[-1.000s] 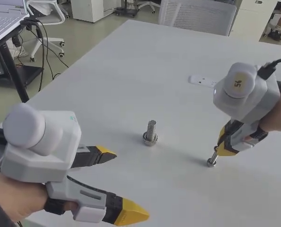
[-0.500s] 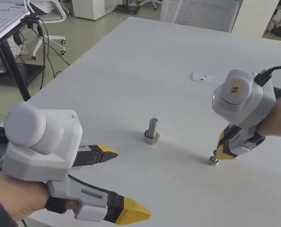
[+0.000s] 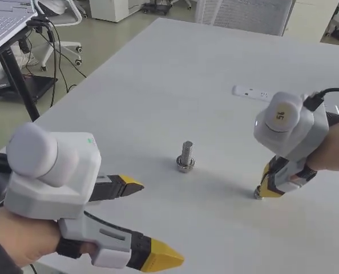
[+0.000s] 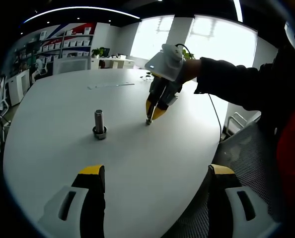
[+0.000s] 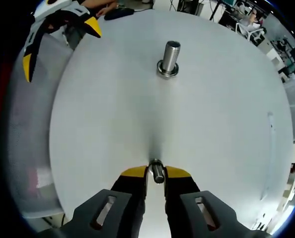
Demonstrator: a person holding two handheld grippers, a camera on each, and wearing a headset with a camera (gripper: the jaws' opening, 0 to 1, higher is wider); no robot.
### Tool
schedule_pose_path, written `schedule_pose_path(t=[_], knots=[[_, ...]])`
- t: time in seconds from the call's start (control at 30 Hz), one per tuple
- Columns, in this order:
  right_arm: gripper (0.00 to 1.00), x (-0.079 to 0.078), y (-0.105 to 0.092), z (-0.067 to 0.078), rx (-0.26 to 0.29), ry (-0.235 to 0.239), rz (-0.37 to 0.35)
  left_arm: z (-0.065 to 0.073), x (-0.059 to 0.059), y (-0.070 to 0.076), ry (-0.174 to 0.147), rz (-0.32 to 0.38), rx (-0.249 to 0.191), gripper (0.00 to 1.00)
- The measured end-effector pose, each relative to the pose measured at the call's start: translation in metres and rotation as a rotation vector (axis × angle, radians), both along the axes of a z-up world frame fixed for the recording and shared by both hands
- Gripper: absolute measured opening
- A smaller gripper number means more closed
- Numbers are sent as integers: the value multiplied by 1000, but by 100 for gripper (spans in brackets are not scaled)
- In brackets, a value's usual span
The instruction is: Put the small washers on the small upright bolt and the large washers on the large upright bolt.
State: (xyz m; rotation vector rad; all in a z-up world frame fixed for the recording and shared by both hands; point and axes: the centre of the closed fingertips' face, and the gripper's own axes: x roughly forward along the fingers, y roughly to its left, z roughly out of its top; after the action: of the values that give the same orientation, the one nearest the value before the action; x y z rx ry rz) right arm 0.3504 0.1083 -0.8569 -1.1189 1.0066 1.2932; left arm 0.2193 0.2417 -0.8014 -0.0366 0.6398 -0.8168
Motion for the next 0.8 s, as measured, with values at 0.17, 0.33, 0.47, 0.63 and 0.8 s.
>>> schedule_pose_path(t=[0.17,0.33,0.47,0.63,0.8], knots=[[14,0,0,-2,-4,3,1,0,0,0,2,0,0,85],[14,1,0,-4,-3,4,-2,0,-1,-1,4,-1,2,85],[14,1,0,-6,-1,6,-3,-1,-1,-1,5,-2,2,85],[14,1,0,-6,1,5,-4,-1,-1,-1,6,-5,2,85],[15,2,-1,-6,2,5,-10,-1,-1,-1,6,-4,2,85]])
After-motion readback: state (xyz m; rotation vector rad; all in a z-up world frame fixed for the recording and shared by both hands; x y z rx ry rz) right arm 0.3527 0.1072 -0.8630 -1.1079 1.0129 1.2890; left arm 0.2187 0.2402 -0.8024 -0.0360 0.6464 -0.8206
